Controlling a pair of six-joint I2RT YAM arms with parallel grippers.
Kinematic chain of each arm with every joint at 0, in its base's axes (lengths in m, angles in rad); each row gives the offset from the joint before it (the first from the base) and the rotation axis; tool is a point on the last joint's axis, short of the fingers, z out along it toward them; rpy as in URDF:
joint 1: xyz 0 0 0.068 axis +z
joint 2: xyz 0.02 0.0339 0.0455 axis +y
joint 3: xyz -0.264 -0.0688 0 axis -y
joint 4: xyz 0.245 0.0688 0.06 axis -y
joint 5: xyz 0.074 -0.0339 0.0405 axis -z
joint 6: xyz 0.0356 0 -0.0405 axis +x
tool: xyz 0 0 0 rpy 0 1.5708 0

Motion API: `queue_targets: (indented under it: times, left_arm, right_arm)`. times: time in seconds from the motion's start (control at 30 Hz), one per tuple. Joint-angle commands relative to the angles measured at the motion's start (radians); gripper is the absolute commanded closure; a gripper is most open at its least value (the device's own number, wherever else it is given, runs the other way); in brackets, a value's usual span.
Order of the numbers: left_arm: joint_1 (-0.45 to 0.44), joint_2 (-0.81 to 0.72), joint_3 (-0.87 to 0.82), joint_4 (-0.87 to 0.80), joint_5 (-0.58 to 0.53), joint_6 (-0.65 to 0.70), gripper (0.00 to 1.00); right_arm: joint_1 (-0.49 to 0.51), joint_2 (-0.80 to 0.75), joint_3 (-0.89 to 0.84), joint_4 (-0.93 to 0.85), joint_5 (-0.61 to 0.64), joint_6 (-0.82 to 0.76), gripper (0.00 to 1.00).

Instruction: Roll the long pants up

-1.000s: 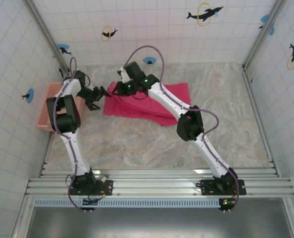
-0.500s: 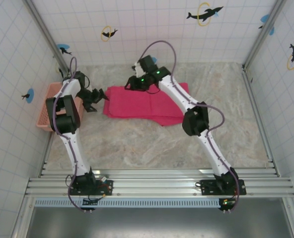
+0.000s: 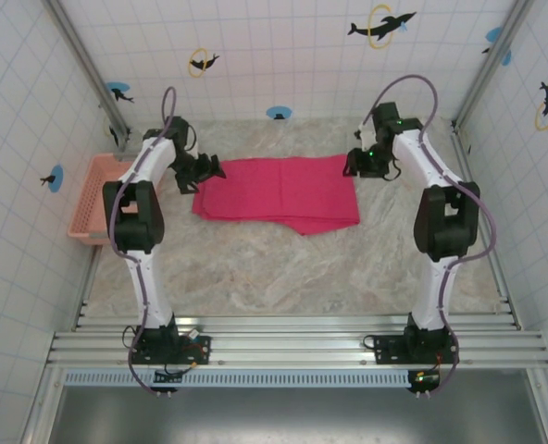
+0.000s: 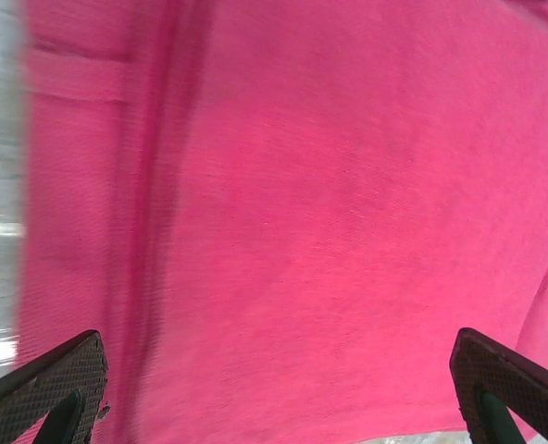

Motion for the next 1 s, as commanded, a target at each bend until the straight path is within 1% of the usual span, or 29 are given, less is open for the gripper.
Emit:
queue_targets:
  times: [0.0, 0.13, 0.33, 0.4, 0.43, 0.53, 0.63, 0.7, 0.83, 0.97]
  left_arm:
    - [-0.022, 0.05, 0.018, -0.025, 0.007, -0.019, 0.03]
    - [-0.047, 0.053, 0.002, -0.025, -0.006, -0.022, 0.02]
    - [-0.084, 0.074, -0.02, -0.025, -0.017, -0.034, 0.02]
    - [-0.099, 0.091, -0.018, -0.025, -0.018, -0.04, 0.02]
    - [-0.106, 0.103, -0.014, -0.025, -0.021, -0.041, 0.03]
    - [-0.126, 0.147, 0.001, -0.027, -0.017, -0.063, 0.02]
    - [-0.146, 0.202, 0.035, -0.03, -0.029, -0.102, 0.03]
    - [-0.166, 0.232, 0.088, -0.036, -0.035, -0.115, 0.02]
    - [-0.184, 0.332, 0.249, -0.051, -0.018, -0.158, 0.02]
    - [-0.188, 0.467, 0.484, -0.062, 0.023, -0.217, 0.03]
  right_arm:
    - [0.007, 0.037, -0.049, 0.029, -0.03, -0.054, 0.44]
    - [0.0, 0.099, -0.048, 0.052, -0.013, -0.059, 0.44]
    - [0.0, 0.204, 0.027, 0.049, 0.01, -0.055, 0.46]
    - [0.0, 0.222, 0.059, 0.038, 0.008, -0.055, 0.49]
    - [0.0, 0.262, 0.081, 0.019, 0.014, -0.056, 0.53]
    - [0.002, 0.286, 0.104, -0.008, 0.013, -0.055, 0.64]
    - [0.002, 0.268, 0.068, -0.012, 0.006, -0.038, 0.77]
    - [0.004, 0.237, 0.017, -0.013, -0.011, -0.019, 0.81]
    - [0.029, 0.12, -0.131, -0.013, -0.013, 0.023, 0.83]
    - [0.087, 0.0, -0.297, -0.008, -0.042, 0.087, 0.83]
